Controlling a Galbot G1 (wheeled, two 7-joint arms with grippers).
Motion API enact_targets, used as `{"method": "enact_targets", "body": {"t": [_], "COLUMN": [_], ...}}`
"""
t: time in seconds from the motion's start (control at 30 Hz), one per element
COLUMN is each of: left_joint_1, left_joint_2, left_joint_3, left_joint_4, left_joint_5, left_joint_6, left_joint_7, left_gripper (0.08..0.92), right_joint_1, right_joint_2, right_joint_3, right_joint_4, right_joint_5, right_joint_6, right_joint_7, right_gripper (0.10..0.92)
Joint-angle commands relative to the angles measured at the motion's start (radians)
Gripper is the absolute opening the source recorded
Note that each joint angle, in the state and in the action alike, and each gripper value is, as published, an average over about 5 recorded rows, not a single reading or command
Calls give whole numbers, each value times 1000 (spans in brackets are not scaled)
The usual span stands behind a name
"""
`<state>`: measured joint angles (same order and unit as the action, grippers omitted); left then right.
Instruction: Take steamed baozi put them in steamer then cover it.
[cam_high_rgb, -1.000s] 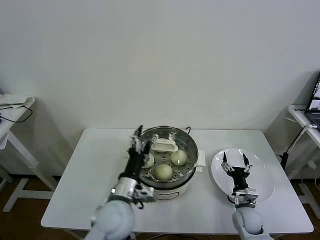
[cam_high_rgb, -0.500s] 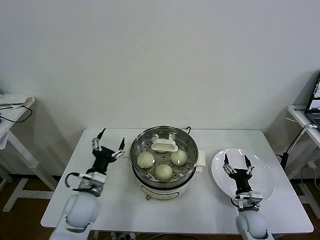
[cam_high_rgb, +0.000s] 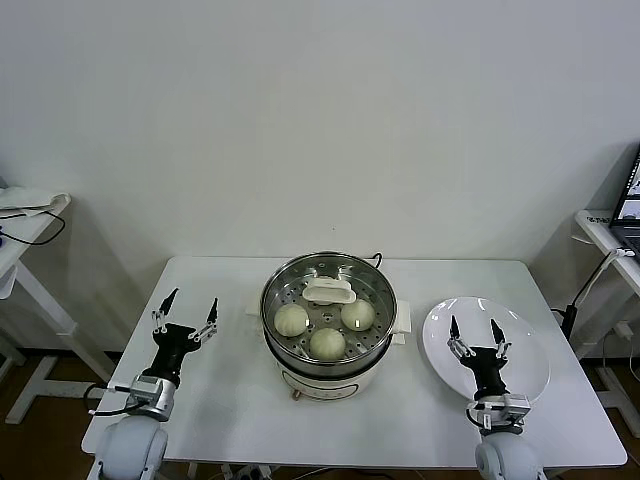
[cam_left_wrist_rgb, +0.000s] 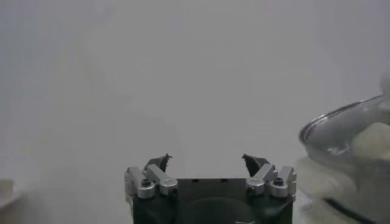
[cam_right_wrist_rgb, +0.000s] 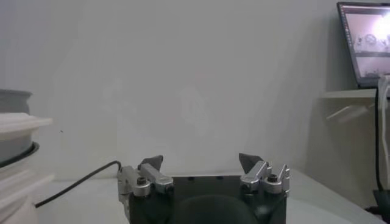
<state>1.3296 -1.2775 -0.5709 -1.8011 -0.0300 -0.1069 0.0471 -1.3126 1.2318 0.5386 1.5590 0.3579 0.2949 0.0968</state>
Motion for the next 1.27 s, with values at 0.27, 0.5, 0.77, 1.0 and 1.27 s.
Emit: {"method": "enact_targets", "body": {"t": [0.27,0.5,0.77,1.0,1.27], "left_joint_1": [36,36,33,41,42], "left_joint_2": [10,15,9,8,8], "left_joint_3": [-31,-25,-24,-23,-20], "left_joint_4": [46,46,56,44,37], "left_joint_5": [-75,-69,-69,-69,-69], "left_joint_6": [-65,-51,-47,-44,-43], "left_joint_7": [14,10,8,7,5], "left_gripper": [823,823,823,823,823], "right_joint_1": [-47,-56,-64,-67,-69], "right_joint_2": [-2,-9,-10,-10,-4], "right_joint_3": [15,19,24,26,25], "right_joint_4": [32,41,55,56,61], "right_joint_5": [-1,-9,-11,-12,-11], "right_joint_6": [-9,-14,-14,-8,-6], "right_joint_7": [-4,2,8,13,15], "right_gripper": [823,823,823,823,823]}}
